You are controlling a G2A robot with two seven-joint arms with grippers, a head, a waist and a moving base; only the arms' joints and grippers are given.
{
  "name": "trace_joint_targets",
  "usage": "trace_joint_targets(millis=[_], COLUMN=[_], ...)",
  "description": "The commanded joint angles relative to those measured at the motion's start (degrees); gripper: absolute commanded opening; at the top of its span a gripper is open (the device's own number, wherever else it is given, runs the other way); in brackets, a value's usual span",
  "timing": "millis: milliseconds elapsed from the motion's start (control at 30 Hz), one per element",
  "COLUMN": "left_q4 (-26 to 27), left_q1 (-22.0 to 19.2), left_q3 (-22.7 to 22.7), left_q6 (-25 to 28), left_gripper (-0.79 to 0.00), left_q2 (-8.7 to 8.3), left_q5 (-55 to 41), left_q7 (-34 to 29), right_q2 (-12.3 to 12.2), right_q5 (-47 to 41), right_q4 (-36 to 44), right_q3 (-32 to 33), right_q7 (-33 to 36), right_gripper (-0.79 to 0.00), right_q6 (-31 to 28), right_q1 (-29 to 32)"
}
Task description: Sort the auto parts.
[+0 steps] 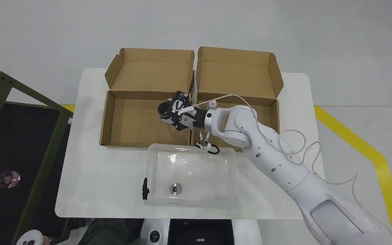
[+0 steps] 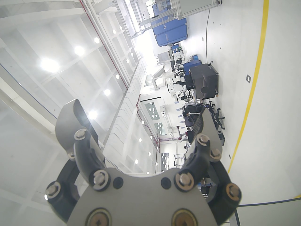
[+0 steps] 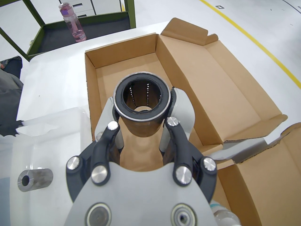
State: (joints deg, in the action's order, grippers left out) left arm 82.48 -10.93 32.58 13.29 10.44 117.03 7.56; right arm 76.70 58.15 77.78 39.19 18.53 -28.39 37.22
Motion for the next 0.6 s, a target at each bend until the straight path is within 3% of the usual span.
trace_joint_targets(millis=[0,567], left_q4=[0.0,0.0], left_q1=[0.0,0.0], left_q3=[0.0,0.0], left_q6=[0.0,0.0], left_gripper=[0.0,0.0], left_q2=[0.0,0.0], left_q5=[0.0,0.0], left_q7=[0.0,0.0], right_q2=[0.5,5.07], right_q5=[0.35,3.35], right_q4=[-1.5,-12.2], right_q3=[-0.57,-5.2], right_q7=[-0.06,0.25], right_gripper=[-0.785,-0.785], right_q6=[0.75,5.66], right_q1=[-0.66,-4.52])
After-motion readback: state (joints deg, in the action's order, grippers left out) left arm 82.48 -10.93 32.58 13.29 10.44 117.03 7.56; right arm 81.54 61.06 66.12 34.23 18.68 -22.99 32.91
